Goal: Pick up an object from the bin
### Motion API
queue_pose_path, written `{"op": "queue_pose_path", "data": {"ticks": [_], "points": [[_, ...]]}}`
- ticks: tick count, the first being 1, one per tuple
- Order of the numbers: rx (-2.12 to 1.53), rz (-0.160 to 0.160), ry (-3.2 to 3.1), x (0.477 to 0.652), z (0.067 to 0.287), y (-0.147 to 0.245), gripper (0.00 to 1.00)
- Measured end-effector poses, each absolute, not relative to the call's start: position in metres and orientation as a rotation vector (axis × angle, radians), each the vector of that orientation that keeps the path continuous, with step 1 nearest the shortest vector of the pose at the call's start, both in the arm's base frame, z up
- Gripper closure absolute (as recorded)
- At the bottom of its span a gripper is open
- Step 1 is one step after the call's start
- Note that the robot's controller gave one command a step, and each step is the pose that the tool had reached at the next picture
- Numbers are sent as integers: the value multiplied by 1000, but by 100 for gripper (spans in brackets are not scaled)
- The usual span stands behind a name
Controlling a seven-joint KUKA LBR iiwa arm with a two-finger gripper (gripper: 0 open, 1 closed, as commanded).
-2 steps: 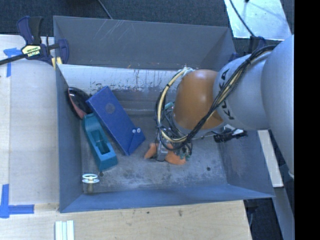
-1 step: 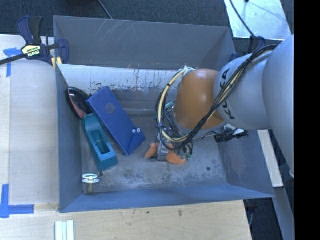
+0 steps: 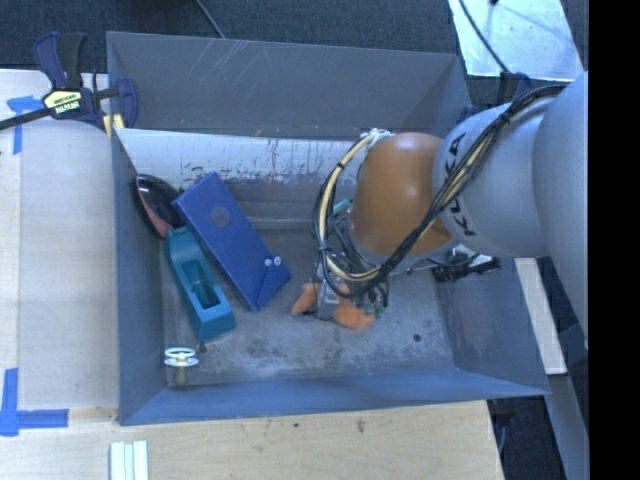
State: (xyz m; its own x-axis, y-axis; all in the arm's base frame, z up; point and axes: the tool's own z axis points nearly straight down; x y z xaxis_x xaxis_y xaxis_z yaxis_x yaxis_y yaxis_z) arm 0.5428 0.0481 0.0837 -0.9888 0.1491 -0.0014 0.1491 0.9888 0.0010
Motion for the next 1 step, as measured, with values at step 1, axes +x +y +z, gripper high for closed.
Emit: {"op": "queue_pose_path", "data": {"ticks": [1], "points": [[236, 0, 3137, 542, 98, 48, 100]]}}
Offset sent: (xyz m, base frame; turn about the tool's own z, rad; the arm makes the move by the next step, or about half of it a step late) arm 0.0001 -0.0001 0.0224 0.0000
